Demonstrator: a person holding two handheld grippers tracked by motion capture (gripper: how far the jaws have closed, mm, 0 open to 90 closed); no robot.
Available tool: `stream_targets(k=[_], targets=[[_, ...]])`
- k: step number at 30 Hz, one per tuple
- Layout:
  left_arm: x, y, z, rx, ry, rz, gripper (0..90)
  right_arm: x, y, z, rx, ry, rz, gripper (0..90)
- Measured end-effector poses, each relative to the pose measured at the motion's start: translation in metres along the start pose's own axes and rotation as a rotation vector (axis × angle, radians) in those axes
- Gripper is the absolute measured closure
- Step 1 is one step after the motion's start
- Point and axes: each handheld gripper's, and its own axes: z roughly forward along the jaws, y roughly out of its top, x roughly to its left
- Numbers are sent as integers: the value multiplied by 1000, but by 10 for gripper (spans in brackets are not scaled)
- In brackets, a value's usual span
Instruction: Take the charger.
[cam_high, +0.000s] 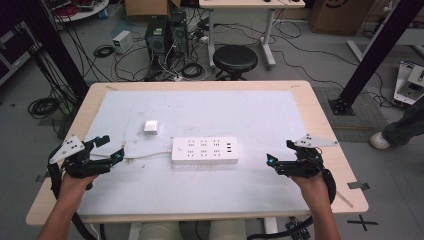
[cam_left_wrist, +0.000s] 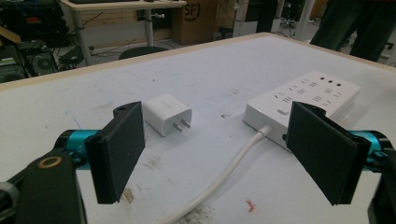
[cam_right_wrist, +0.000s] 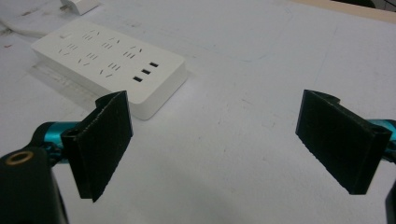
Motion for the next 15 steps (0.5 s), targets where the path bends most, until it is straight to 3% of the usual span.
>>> stream_targets(k=[12, 15], targets=[[1, 4, 0, 13, 17, -13, 198, -1, 1, 0, -9, 2, 5, 110], [2, 8, 2, 23, 39, -30, 198, 0, 3, 2, -5, 2, 3, 110]])
